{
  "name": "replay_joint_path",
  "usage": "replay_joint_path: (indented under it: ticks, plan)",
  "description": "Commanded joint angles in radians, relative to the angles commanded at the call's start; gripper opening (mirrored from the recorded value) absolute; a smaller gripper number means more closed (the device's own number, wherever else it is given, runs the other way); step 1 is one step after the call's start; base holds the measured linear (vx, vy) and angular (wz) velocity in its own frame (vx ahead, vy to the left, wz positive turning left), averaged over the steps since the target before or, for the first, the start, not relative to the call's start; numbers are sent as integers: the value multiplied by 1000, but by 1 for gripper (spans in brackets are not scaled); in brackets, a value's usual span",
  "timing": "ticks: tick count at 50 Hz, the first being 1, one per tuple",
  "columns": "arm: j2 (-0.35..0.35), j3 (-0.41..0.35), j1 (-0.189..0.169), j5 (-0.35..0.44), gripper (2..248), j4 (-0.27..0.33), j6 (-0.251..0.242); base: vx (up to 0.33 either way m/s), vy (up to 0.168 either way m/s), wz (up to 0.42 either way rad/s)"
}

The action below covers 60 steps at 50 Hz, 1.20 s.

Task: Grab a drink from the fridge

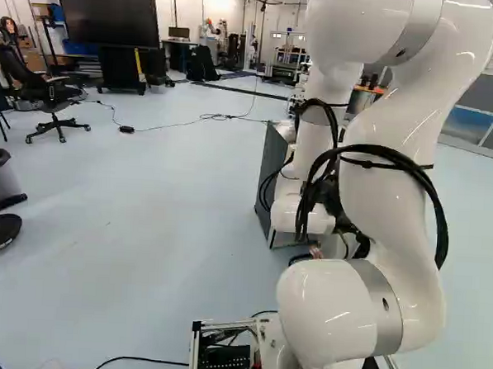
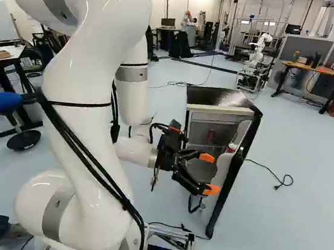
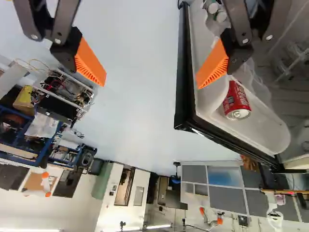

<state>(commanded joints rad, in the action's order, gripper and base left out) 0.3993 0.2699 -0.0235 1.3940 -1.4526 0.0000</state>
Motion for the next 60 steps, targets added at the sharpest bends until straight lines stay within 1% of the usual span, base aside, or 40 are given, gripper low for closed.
replay_joint_path:
  ticks: [5, 11, 24, 34, 44, 60]
  plan:
    - [8, 19, 7, 0, 247, 0, 0, 0, 0, 0]
    - [21, 51, 3, 0, 247, 0, 0, 0, 0, 0]
    - [55, 127, -12, 0, 247, 0, 0, 0, 0, 0]
    - [85, 192, -31, 0, 247, 0, 0, 0, 0, 0]
    - [118, 263, -66, 0, 247, 0, 0, 0, 0, 0]
    - [161, 351, -143, 0, 247, 0, 0, 0, 0, 0]
